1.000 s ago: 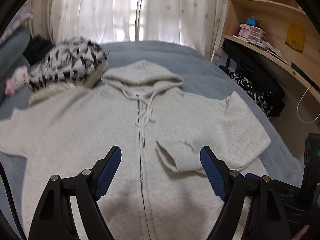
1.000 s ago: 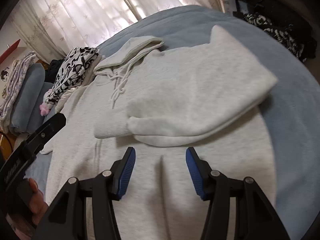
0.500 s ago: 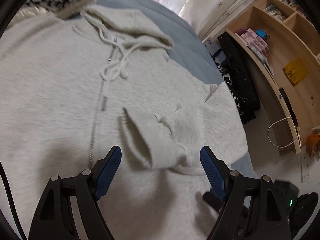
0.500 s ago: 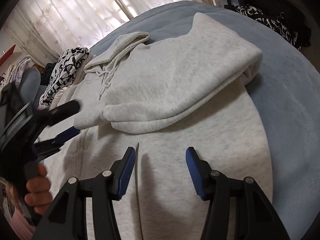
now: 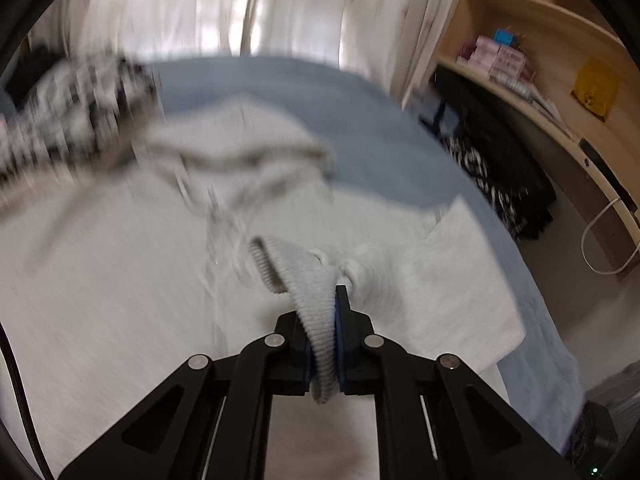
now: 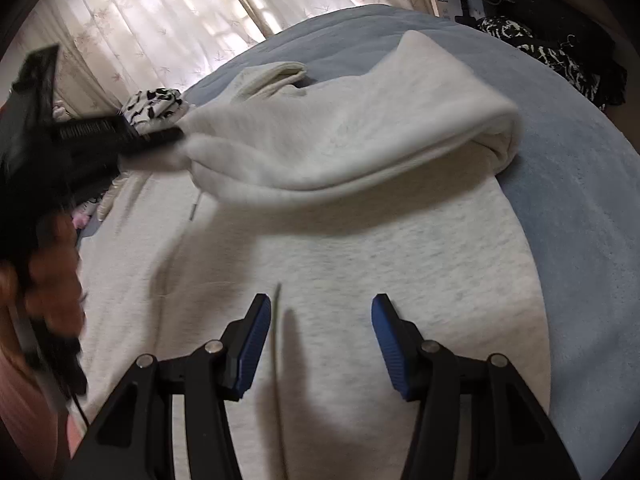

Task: Fold large clothes

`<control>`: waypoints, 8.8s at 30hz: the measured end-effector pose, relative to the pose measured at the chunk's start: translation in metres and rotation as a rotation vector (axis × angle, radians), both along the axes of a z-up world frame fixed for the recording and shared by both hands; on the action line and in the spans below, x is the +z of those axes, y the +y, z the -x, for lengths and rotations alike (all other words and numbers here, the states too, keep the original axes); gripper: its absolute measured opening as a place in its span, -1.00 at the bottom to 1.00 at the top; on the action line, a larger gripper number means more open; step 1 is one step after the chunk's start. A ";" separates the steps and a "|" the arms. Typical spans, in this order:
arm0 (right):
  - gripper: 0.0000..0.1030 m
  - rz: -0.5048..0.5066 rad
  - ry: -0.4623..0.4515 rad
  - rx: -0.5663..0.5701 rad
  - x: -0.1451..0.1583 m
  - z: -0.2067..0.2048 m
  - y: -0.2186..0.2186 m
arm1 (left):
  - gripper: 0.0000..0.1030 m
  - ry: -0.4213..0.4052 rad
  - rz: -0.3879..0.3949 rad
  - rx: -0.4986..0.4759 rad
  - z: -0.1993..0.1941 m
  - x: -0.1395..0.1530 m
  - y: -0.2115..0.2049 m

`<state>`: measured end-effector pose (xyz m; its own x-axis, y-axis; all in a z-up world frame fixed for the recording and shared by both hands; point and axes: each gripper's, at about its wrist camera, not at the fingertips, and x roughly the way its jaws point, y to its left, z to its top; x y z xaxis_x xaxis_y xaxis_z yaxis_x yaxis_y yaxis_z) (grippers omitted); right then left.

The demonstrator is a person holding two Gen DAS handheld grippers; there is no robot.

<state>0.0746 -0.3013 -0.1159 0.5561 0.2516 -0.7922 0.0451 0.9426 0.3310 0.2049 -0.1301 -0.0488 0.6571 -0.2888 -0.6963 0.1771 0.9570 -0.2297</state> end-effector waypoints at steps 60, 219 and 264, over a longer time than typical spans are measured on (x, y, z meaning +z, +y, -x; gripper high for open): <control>-0.34 0.004 0.041 0.033 0.036 -0.141 -0.025 | -0.01 0.169 0.096 0.131 -0.110 -0.067 0.152; -0.15 0.026 -0.070 0.340 0.045 -0.082 0.349 | -0.79 -0.107 0.166 0.482 0.070 0.058 0.458; 0.23 -0.330 0.159 0.233 -0.009 -0.044 0.202 | 0.53 0.049 -0.008 0.174 0.177 -0.001 0.269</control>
<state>0.1191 -0.0992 -0.1244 0.3325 0.6099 -0.7193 -0.0814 0.7784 0.6224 0.0279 0.1392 -0.0494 0.6621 -0.1677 -0.7304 -0.0024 0.9742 -0.2258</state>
